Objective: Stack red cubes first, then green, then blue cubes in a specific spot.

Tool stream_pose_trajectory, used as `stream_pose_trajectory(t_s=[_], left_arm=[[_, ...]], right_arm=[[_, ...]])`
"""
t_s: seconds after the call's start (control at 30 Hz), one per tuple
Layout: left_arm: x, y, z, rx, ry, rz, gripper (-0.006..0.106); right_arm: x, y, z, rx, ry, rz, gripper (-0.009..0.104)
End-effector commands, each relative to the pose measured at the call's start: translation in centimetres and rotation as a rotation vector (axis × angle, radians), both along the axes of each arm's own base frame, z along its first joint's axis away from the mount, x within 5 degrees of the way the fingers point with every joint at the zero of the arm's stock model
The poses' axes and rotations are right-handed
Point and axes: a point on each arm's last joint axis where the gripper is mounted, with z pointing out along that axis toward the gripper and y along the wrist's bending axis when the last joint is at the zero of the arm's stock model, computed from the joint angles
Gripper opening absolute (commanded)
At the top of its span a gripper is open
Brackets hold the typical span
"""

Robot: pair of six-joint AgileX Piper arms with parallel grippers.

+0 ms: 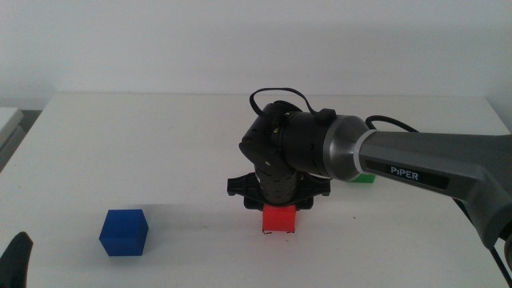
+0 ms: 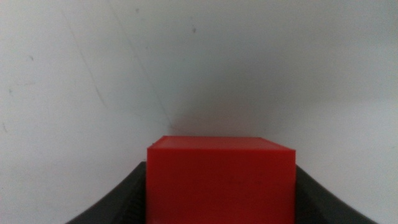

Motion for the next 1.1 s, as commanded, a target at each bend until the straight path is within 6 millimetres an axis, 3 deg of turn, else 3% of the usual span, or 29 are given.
stream_pose_trajectory(t_s=[0.0, 0.03, 0.07, 0.27, 0.33, 0.4, 0.53, 0.67, 0.8, 1.07], left_arm=[[0.0, 0.0, 0.1, -0.001, -0.015, 0.001, 0.093], [0.0, 0.0, 0.1, -0.001, -0.015, 0.001, 0.093], [0.0, 0.0, 0.1, -0.001, -0.015, 0.001, 0.093], [0.0, 0.0, 0.1, -0.001, -0.015, 0.001, 0.093], [0.0, 0.0, 0.1, -0.001, -0.015, 0.001, 0.093], [0.0, 0.0, 0.1, -0.001, -0.015, 0.001, 0.093], [0.0, 0.0, 0.1, -0.001, -0.015, 0.001, 0.093], [0.0, 0.0, 0.1, -0.001, -0.015, 0.001, 0.093], [0.0, 0.0, 0.1, -0.001, -0.015, 0.001, 0.093], [0.0, 0.0, 0.1, -0.001, -0.015, 0.001, 0.093]], right_arm=[[-0.1, 0.0, -0.2, -0.02, -0.006, 0.008, 0.018], [-0.1, 0.0, -0.2, -0.02, -0.006, 0.008, 0.02], [-0.1, 0.0, -0.2, -0.024, -0.006, 0.02, 0.052], [-0.1, 0.0, -0.2, -0.033, -0.004, 0.04, 0.071], [-0.2, -0.1, 0.3, -0.03, -0.008, 0.04, 0.074], [-0.4, -0.2, 2.2, -0.013, -0.029, 0.036, 0.074], [-0.8, -1.3, 9.2, 0.019, -0.125, 0.136, 0.074], [0.5, -4.2, 14.0, 0.063, -0.18, 0.11, 0.075], [3.2, -8.4, 14.5, 0.012, -0.166, 0.043, 0.078], [7.2, -14.1, 12.3, 0.001, -0.086, -0.005, 0.081]])
